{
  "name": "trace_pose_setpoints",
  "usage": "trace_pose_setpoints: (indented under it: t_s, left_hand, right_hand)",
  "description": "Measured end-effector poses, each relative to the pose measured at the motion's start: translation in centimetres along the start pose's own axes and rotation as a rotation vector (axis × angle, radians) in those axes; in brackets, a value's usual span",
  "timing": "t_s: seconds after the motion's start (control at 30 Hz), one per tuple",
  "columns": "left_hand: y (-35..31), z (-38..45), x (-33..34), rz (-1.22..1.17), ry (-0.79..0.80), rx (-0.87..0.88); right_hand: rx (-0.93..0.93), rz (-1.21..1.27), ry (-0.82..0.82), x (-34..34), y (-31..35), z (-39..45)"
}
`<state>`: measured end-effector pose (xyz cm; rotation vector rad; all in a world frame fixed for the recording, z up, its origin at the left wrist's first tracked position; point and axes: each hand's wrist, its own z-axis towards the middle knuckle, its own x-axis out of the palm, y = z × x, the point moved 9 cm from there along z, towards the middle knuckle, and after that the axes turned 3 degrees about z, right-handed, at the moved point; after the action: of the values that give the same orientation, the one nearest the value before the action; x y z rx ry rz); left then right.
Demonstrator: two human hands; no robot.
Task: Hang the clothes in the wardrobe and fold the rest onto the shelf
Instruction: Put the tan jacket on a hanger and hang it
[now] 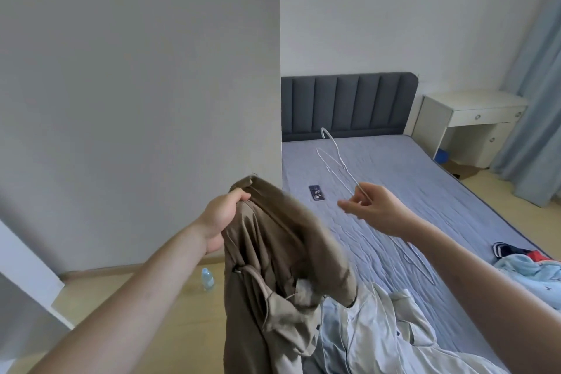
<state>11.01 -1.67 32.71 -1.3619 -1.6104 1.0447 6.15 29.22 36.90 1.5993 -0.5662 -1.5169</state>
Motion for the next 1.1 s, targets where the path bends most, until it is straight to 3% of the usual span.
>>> trace_pose_setpoints:
  t_s: [0.2, 0.6, 0.9, 1.1]
  left_hand:
    - [0.9, 1.4, -3.2, 0.149, -0.149, 0.023]
    - [0.6, 1.5, -7.0, 0.133, -0.279, 0.126]
    - [-2.7, 0.7, -7.4, 0.101, -0.236, 0.239]
    - [-5.8, -1.0, -3.6, 0.122, -0.103, 0.369]
  right_hand:
    - [-0.09, -0.025, -0.064, -1.2, 0.5, -1.4]
    - [-0.174, -0.055, 0.121, 2.0, 3.0, -3.2]
    - [-0.163, -0.058, 0.162, 4.2, 3.4, -2.7]
    - [-0.163, -0.105, 0.22, 6.8, 3.6, -2.3]
